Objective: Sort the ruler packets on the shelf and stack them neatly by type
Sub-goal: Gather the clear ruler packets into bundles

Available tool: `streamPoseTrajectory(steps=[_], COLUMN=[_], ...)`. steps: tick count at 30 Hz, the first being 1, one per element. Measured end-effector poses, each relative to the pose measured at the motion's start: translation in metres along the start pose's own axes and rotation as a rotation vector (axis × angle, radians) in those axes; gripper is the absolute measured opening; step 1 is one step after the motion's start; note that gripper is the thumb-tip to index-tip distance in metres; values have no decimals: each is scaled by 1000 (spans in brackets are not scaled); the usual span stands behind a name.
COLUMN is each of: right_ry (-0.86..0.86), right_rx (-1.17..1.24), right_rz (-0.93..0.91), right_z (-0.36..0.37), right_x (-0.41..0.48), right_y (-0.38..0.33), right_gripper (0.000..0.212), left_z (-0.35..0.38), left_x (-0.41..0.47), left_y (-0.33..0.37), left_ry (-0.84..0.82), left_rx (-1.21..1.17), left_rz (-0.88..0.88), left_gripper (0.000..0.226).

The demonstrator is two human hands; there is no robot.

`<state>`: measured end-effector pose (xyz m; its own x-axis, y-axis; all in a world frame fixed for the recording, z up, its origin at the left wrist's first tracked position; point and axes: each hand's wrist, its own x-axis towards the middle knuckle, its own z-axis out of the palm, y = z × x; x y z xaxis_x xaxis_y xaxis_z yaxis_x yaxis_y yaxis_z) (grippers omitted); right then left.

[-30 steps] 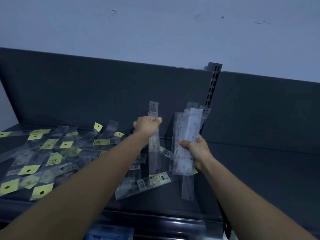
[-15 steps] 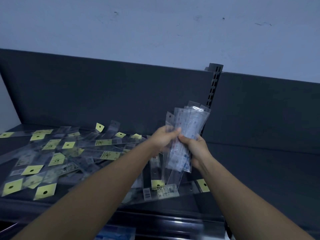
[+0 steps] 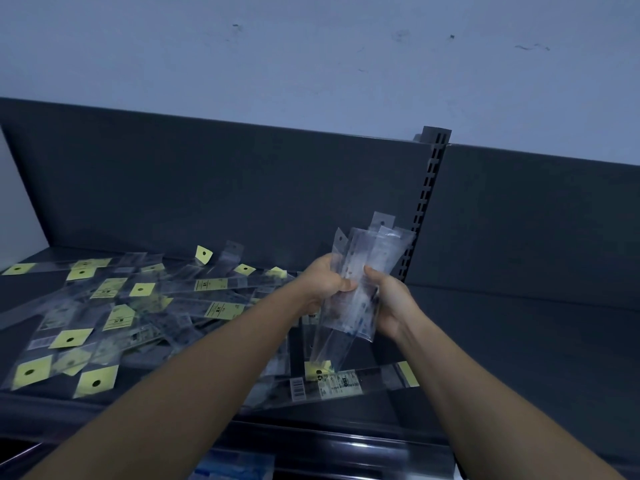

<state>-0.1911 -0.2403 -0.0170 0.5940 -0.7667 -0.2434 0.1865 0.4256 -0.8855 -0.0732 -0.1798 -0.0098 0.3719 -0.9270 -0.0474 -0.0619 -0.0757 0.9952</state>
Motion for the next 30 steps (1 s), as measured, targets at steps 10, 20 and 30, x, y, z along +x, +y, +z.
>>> streamPoseTrajectory(steps=[10,20,30], right_ry=[110,19,54], right_rx=[13,-60,-68], right_rz=[43,25,43], right_z=[-4,-2,-3], right_x=[2,8,9], right_y=[-3,1,-2], right_gripper=[16,24,20], left_z=[-18,-15,-15], left_x=[-15,-13,-13], left_y=[2,1,4], left_ry=[-540,-340,-320], left_rx=[199,211,206], left_rz=[-48,46,63], left_gripper=[138,95,89])
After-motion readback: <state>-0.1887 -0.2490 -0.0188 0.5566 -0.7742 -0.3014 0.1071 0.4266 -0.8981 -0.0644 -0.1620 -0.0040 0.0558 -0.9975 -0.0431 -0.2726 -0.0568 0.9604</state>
